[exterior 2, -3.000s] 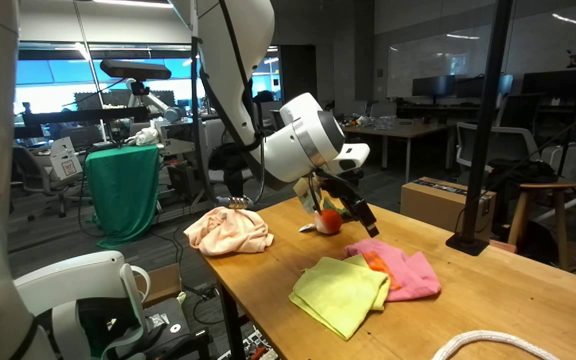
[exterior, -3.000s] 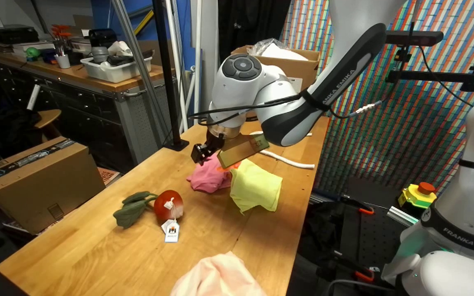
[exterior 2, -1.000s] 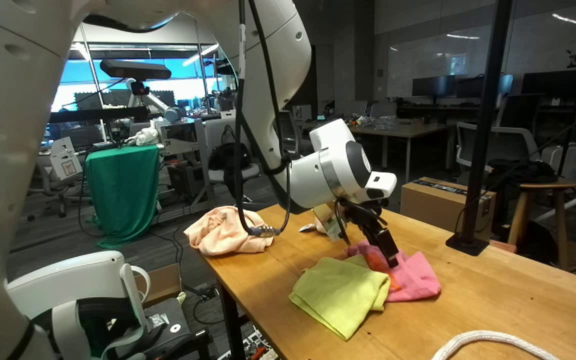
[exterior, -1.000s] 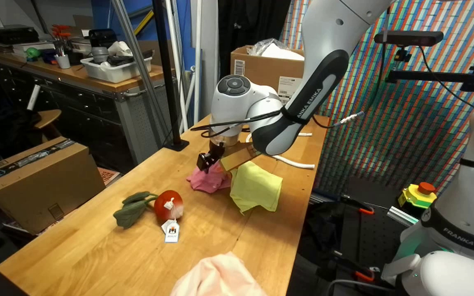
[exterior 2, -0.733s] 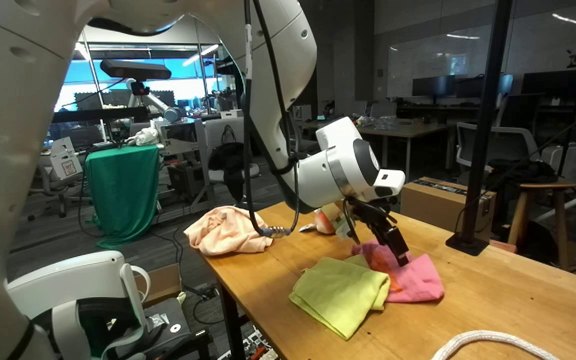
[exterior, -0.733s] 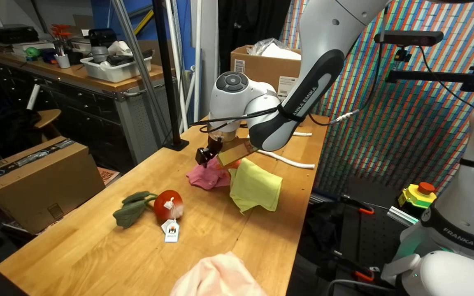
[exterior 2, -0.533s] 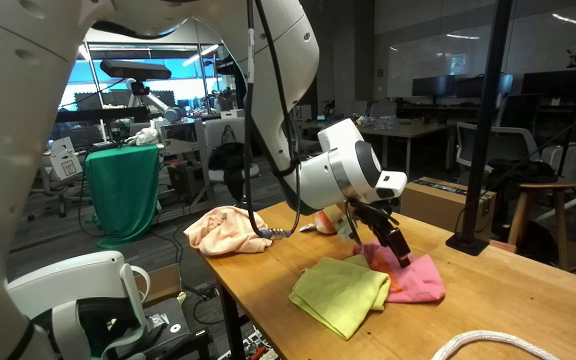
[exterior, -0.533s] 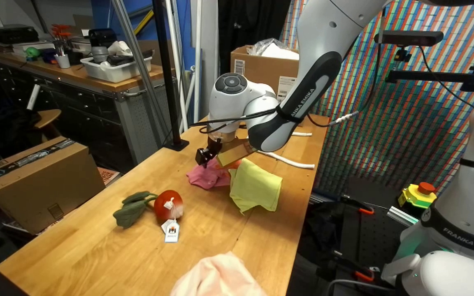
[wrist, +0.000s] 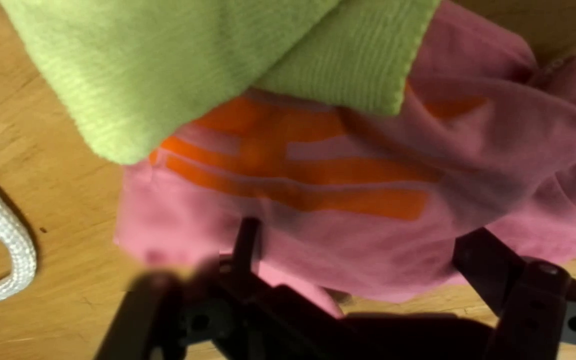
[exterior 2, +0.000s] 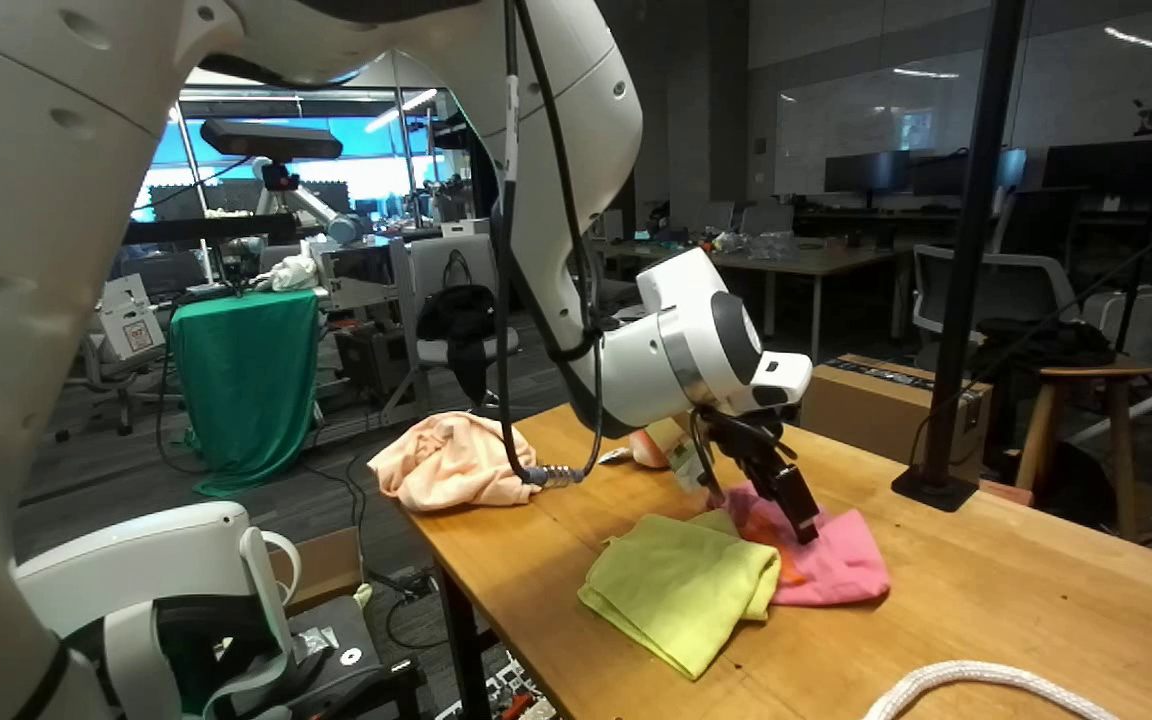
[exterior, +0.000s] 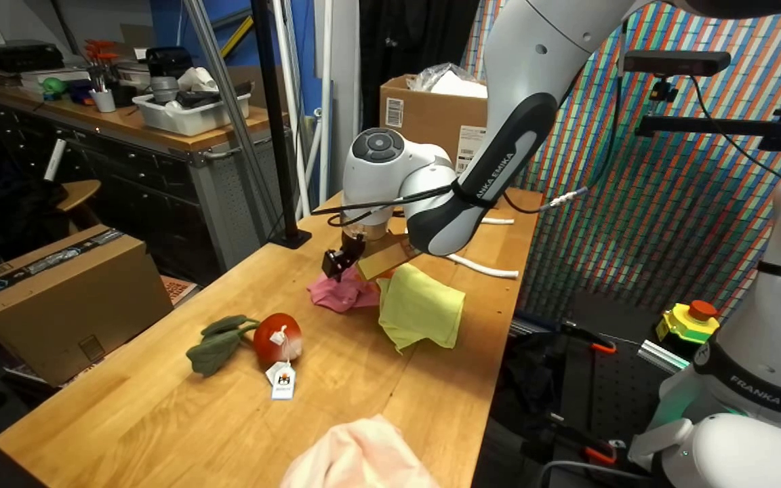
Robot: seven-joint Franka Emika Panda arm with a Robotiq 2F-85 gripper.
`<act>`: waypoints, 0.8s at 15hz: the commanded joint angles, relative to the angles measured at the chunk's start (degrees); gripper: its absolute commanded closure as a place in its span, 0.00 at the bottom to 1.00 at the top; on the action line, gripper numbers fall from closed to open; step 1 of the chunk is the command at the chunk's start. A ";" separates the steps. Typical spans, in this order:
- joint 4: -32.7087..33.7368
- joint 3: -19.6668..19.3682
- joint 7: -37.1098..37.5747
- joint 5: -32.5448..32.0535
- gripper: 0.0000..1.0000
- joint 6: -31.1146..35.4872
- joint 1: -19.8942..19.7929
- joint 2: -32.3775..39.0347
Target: Separate the clothes, rope and plush toy on the table
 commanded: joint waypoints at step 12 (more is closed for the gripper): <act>8.63 -5.37 3.83 -1.50 0.00 -0.55 1.81 7.84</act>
